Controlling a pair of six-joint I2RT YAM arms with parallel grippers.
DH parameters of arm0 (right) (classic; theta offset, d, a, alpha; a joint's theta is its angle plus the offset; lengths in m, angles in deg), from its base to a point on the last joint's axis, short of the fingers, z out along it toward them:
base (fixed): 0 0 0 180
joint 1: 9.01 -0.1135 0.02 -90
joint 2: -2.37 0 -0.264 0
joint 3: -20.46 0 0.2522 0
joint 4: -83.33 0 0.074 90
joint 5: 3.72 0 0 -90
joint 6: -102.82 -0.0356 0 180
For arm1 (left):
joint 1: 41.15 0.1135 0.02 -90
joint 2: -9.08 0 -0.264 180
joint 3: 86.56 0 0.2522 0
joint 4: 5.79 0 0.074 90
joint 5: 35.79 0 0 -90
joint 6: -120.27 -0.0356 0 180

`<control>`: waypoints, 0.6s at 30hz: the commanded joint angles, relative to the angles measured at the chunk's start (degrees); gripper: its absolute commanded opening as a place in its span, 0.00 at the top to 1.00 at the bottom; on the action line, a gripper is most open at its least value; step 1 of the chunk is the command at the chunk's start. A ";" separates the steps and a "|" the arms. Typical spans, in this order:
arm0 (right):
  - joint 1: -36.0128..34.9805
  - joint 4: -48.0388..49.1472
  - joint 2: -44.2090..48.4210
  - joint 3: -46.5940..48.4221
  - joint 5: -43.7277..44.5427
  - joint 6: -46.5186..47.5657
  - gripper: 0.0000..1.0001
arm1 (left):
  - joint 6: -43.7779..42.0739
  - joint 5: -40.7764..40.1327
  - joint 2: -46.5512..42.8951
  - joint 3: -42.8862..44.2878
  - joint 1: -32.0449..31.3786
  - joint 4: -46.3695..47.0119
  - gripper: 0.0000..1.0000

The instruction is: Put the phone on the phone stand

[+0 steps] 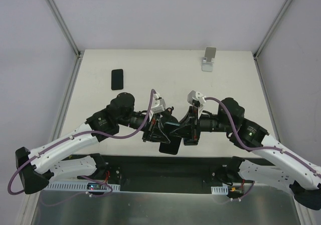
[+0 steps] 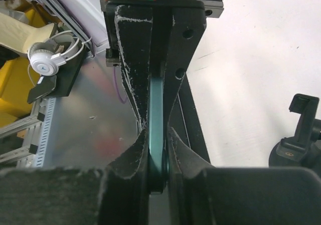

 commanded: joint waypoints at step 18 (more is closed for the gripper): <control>-4.76 23.91 3.53 -11.84 0.35 -10.29 0.37 | 5.20 -8.40 -9.49 -1.65 -0.54 10.07 1.00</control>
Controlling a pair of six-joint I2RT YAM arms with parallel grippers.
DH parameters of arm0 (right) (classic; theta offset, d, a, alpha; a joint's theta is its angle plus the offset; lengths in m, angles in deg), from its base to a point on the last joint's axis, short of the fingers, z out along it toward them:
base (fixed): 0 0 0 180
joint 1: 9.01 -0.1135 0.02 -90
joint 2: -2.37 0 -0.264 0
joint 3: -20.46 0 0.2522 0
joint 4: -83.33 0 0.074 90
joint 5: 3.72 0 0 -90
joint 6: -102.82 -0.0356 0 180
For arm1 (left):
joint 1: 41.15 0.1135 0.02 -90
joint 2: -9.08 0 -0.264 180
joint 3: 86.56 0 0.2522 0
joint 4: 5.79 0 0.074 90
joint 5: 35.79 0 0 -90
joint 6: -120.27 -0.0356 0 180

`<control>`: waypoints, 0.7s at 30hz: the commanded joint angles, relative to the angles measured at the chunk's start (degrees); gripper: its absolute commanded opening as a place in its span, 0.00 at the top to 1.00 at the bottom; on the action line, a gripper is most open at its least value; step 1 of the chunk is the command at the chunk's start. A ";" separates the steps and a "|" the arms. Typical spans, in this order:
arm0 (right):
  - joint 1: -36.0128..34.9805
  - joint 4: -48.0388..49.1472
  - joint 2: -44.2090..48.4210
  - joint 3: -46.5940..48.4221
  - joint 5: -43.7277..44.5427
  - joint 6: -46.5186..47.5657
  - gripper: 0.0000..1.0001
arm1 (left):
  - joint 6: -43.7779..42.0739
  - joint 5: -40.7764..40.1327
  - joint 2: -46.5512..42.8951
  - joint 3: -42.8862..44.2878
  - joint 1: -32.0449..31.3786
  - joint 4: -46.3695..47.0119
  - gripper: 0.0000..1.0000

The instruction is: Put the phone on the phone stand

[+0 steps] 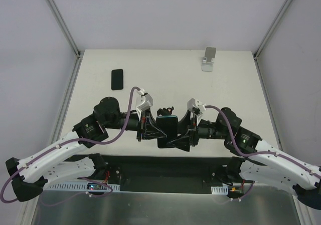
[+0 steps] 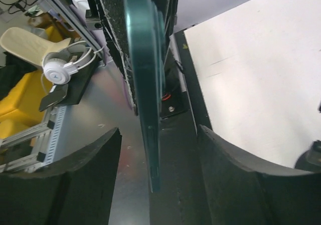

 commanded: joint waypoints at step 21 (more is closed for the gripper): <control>-4.67 17.03 -2.36 -3.66 -0.51 -3.36 0.99 | 14.12 3.60 3.71 5.00 2.32 12.52 0.76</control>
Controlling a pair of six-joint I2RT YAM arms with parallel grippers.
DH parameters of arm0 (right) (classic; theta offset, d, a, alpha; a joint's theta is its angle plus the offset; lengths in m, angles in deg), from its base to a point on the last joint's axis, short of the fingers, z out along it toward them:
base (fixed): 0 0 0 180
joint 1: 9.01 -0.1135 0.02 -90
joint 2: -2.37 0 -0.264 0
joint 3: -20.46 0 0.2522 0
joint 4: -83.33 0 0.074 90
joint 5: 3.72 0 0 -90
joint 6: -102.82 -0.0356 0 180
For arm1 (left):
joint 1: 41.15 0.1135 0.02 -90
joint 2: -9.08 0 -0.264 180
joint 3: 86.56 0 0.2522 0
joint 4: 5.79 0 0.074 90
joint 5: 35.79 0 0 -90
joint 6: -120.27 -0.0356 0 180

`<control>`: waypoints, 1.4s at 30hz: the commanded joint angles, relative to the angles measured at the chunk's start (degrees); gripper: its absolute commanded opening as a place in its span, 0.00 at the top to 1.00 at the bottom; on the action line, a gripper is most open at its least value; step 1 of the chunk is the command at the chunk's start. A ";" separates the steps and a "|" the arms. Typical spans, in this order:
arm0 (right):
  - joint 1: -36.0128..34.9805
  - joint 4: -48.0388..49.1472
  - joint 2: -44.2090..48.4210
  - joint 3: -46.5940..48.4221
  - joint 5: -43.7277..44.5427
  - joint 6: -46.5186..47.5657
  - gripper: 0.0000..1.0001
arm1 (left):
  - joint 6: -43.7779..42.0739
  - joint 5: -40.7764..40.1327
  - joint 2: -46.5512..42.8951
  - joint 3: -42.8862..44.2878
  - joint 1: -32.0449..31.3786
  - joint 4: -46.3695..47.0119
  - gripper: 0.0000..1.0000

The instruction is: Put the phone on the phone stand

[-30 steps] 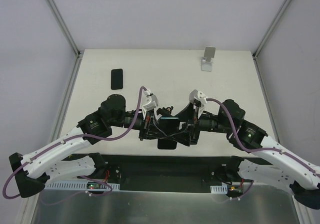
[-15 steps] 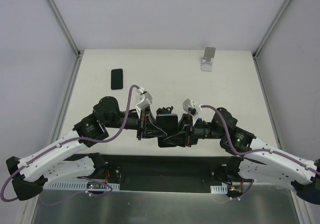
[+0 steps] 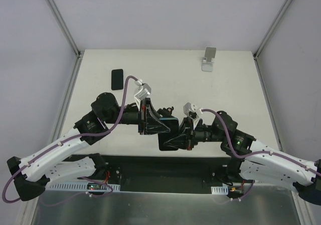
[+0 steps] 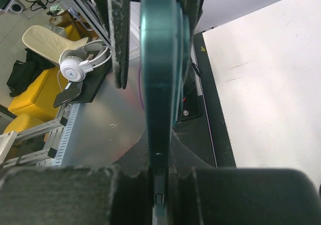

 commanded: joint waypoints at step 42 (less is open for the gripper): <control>-5.74 -55.31 -33.13 35.97 64.24 -28.80 0.46 | -12.48 -48.41 -23.02 -1.60 0.53 -30.24 1.00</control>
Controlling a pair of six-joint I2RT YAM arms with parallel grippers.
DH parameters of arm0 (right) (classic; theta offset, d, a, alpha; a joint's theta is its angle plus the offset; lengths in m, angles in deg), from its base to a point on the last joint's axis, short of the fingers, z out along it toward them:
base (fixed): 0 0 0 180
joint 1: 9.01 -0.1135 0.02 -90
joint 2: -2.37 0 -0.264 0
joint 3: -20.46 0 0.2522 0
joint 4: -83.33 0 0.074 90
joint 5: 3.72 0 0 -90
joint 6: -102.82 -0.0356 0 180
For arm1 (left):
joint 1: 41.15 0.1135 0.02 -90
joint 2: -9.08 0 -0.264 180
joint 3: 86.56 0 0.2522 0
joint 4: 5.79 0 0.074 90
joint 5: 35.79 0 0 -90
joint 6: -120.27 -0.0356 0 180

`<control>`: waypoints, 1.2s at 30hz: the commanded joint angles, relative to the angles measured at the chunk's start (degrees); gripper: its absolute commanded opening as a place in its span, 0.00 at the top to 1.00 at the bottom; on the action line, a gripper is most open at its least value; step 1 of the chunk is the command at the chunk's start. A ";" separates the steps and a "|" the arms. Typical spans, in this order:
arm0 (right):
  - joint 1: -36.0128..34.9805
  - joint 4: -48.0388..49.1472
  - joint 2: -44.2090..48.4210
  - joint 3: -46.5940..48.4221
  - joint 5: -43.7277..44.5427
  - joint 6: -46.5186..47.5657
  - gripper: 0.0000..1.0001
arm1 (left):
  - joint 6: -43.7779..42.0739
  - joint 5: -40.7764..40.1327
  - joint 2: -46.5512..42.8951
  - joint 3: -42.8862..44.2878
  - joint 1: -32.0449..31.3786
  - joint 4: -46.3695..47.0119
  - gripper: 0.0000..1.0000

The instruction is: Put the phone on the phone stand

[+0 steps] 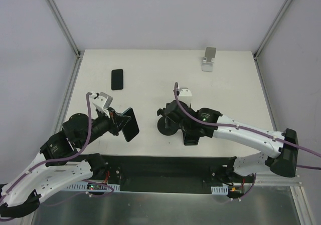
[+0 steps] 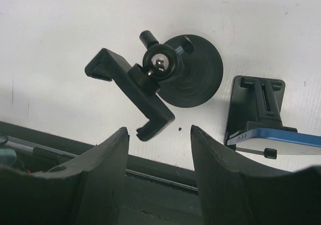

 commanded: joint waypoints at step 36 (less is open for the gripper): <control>12.26 8.94 1.57 -0.89 -31.03 46.67 0.99 | -0.24 16.93 9.82 -1.68 0.22 17.76 1.00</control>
